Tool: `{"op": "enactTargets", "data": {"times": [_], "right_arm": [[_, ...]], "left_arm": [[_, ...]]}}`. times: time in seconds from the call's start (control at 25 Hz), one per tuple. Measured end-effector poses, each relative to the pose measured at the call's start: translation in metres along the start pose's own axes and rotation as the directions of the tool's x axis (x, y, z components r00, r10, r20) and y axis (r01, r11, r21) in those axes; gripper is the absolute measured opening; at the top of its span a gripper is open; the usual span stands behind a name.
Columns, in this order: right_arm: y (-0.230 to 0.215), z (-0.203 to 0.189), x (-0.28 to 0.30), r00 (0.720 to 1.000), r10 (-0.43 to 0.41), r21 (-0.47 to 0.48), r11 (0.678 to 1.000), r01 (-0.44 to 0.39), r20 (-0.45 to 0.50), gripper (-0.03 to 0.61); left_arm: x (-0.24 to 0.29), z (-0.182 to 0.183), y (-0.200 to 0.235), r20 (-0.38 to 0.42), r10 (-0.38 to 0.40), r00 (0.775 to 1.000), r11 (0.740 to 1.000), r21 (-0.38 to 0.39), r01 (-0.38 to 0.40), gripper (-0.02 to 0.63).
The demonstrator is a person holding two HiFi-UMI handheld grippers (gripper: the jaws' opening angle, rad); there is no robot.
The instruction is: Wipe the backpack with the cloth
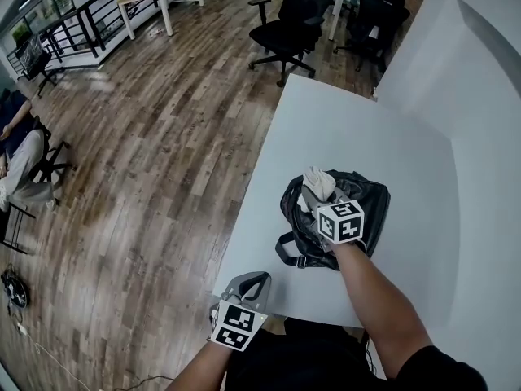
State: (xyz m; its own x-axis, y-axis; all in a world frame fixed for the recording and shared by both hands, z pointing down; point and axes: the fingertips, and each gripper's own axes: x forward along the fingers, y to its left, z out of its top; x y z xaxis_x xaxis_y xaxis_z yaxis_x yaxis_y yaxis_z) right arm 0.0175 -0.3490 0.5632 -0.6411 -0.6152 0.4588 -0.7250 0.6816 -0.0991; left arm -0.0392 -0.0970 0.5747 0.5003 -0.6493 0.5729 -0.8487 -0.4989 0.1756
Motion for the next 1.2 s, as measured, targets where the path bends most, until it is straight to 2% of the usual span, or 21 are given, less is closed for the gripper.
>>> {"op": "enactTargets", "data": {"times": [0.52,0.84,1.2], "right_arm": [[-0.015,-0.008,-0.009,0.999,-0.031,0.006,1.0,0.031,-0.008,0.101],[-0.033,-0.009,-0.034,0.996,-0.086,0.031,0.996,0.085,0.004,0.101],[-0.05,0.01,-0.071,0.989,-0.138,0.049,0.99,0.135,0.055,0.101]], "left_arm": [[0.006,0.0,0.001,0.006,-0.004,1.0,1.0,0.006,0.004,0.006],[0.013,0.013,-0.009,0.021,-0.055,0.998,0.998,0.041,0.054,0.006],[0.018,0.024,-0.019,0.018,-0.102,0.995,0.992,0.077,0.1,0.006]]}}
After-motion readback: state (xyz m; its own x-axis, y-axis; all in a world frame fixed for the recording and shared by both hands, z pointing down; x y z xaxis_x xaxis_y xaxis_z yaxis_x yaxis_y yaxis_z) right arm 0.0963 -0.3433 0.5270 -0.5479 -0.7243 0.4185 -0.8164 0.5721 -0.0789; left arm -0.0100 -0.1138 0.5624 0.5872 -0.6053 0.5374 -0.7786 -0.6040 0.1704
